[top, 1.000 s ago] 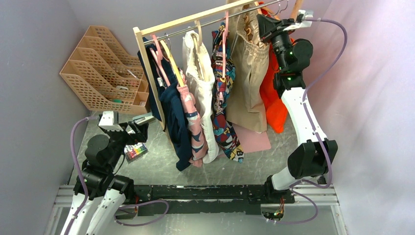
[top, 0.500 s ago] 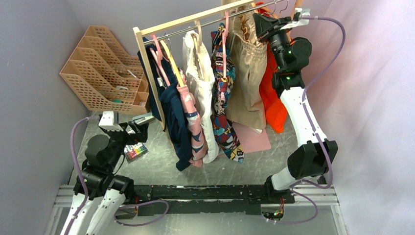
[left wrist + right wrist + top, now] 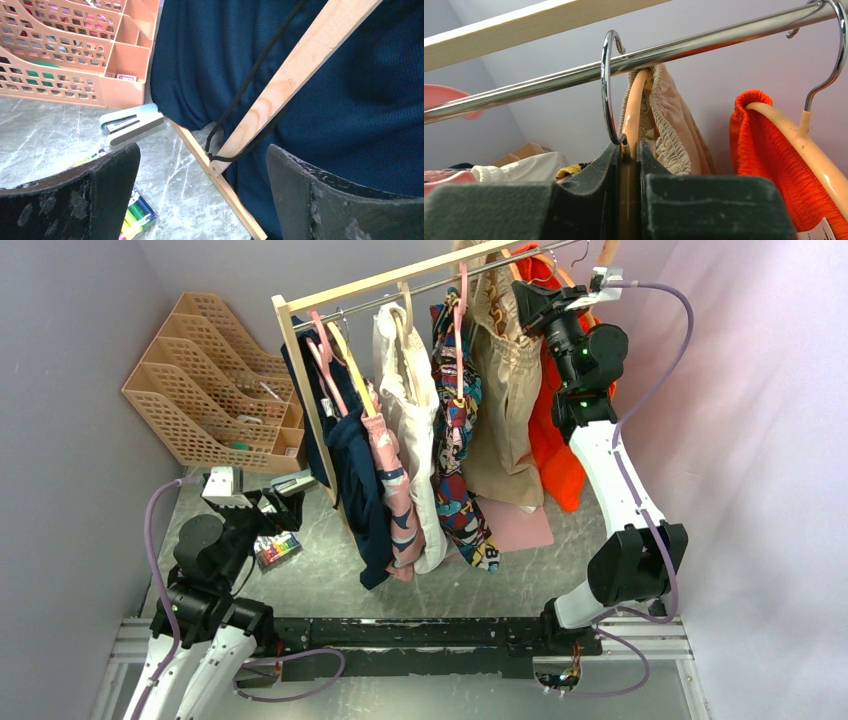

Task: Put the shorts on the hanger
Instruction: Place the hanger at the clothesline.

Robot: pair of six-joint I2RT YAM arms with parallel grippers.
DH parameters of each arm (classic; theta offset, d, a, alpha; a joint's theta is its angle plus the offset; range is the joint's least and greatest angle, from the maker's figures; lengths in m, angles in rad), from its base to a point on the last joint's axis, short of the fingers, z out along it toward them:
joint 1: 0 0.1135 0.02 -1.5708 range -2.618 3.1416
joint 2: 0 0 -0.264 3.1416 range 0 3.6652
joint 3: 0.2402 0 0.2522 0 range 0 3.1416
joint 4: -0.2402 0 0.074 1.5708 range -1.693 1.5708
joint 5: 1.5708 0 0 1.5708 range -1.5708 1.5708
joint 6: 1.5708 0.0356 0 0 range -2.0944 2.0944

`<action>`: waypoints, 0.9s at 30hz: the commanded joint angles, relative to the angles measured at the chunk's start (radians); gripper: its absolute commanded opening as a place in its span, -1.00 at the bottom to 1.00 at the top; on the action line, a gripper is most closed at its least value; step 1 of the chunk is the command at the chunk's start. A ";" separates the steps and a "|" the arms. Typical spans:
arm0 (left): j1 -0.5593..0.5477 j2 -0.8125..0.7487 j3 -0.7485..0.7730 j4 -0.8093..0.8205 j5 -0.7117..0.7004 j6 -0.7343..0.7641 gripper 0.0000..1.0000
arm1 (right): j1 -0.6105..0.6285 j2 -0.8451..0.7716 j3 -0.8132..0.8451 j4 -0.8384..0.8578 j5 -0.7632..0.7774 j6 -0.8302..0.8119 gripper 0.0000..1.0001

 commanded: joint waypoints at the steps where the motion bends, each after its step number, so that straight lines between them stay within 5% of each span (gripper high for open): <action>1: -0.003 0.001 -0.006 0.037 0.016 0.013 0.99 | 0.004 -0.008 0.070 0.066 -0.008 0.015 -1.00; 27: -0.003 0.009 -0.004 0.031 0.012 0.009 1.00 | 0.036 0.061 0.162 -0.140 0.006 -0.069 -1.00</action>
